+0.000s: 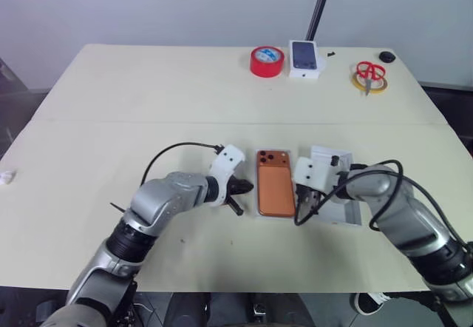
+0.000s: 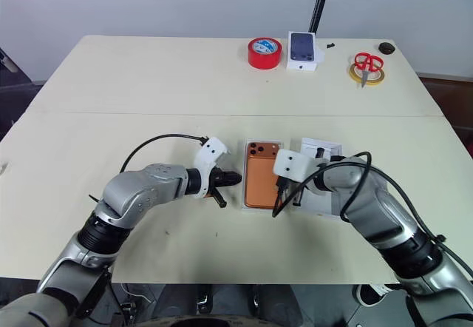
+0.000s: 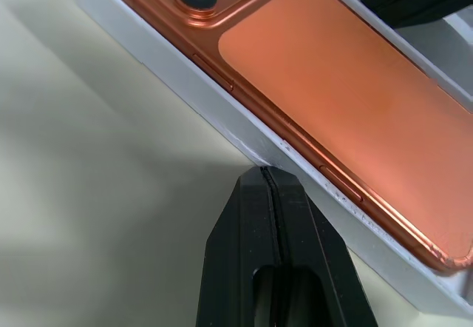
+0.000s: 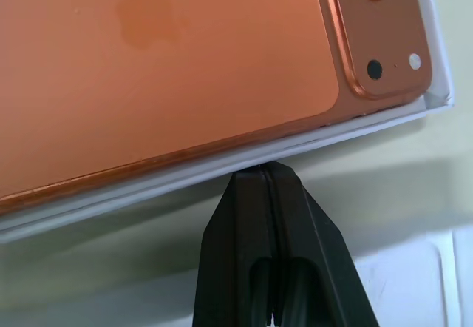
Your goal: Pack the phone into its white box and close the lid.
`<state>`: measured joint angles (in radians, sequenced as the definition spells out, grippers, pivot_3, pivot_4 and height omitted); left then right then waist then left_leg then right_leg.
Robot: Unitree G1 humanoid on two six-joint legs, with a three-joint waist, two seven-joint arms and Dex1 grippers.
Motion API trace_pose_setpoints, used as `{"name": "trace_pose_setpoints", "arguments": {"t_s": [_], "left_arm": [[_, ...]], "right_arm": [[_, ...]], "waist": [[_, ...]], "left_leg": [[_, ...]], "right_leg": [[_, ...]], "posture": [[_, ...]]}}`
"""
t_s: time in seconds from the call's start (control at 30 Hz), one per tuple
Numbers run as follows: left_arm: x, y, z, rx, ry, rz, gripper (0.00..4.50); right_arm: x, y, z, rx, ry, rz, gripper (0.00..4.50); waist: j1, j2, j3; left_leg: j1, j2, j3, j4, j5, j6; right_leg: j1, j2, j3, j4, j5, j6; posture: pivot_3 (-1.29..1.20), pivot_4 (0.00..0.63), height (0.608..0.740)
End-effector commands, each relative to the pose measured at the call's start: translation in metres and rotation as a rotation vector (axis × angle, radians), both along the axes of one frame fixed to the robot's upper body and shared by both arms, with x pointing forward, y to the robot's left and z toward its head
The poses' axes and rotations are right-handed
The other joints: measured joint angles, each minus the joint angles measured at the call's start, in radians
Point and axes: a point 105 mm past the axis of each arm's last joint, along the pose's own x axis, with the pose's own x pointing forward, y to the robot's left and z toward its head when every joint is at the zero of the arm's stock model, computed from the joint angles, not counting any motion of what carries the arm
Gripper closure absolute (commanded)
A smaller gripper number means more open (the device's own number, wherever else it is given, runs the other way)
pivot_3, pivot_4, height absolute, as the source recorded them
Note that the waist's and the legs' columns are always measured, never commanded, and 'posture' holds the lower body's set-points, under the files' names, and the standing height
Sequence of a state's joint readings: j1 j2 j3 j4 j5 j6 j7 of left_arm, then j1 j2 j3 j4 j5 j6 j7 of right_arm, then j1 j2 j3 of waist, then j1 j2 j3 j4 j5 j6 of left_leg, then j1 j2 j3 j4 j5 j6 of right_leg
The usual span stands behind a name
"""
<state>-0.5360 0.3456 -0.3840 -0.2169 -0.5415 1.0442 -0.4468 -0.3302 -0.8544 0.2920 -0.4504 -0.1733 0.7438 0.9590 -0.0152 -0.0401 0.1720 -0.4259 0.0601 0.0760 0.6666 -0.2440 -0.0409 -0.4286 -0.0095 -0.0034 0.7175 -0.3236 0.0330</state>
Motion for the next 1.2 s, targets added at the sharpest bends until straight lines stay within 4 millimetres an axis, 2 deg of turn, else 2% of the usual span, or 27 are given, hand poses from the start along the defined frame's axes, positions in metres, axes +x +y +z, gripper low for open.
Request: {"name": "trace_pose_setpoints", "arguments": {"t_s": [0.03,0.23,0.73,0.87,1.07,1.17,1.2], "left_arm": [[-0.027,-0.039,0.012,-0.076,0.007,-0.185,4.48],[-0.031,-0.044,0.009,-0.093,0.039,-0.196,4.48],[-0.031,-0.047,0.009,-0.120,0.083,-0.197,4.48],[-0.027,-0.040,0.008,-0.118,0.075,-0.174,4.48],[-0.011,-0.017,0.013,-0.122,0.052,-0.094,4.48],[-0.004,-0.003,0.016,-0.121,0.031,-0.055,4.50],[-0.001,0.001,0.017,-0.119,0.024,-0.040,4.50]], "right_arm": [[-0.024,0.016,0.011,0.037,0.005,0.118,4.50],[-0.037,0.001,0.006,0.011,0.036,0.078,4.50],[-0.025,-0.005,0.008,0.013,0.009,0.031,4.50],[-0.023,-0.014,0.013,-0.006,-0.003,0.004,4.50],[-0.030,-0.025,0.031,0.043,0.028,-0.048,4.50],[-0.037,-0.029,0.041,0.086,0.071,-0.070,3.68],[-0.040,-0.030,0.043,0.093,0.080,-0.067,3.24]], "waist": [[0.004,0.000,0.000],[0.004,0.000,0.000],[0.004,0.000,0.000],[0.004,0.000,0.000],[0.001,0.000,0.000],[0.001,0.001,0.000],[0.001,0.001,0.000]], "left_leg": [[0.000,0.000,0.000,0.000,0.000,0.000],[0.000,-0.001,0.000,0.000,0.000,0.000],[0.000,-0.001,0.000,0.000,0.000,0.000],[0.000,-0.001,0.000,0.001,0.000,0.000],[0.000,-0.001,0.000,0.001,0.000,0.000],[0.001,-0.001,-0.001,0.000,0.000,0.000],[0.001,-0.001,-0.001,0.000,0.000,0.000]], "right_leg": [[0.000,0.000,0.000,0.000,0.000,0.000],[0.001,-0.001,0.000,-0.001,0.000,0.001],[0.001,0.000,0.000,-0.001,0.000,0.001],[0.001,0.000,0.000,-0.001,0.000,0.001],[0.001,0.000,0.000,0.000,0.000,0.001],[0.001,0.000,0.000,0.000,0.000,0.001],[0.001,0.000,0.000,0.000,0.000,0.001]], "posture": [[0.00,0.150,0.690],[0.00,0.150,0.690],[0.00,0.150,0.690],[0.00,0.150,0.690],[0.00,0.150,0.690],[0.00,0.150,0.690],[0.00,0.150,0.690]]}}
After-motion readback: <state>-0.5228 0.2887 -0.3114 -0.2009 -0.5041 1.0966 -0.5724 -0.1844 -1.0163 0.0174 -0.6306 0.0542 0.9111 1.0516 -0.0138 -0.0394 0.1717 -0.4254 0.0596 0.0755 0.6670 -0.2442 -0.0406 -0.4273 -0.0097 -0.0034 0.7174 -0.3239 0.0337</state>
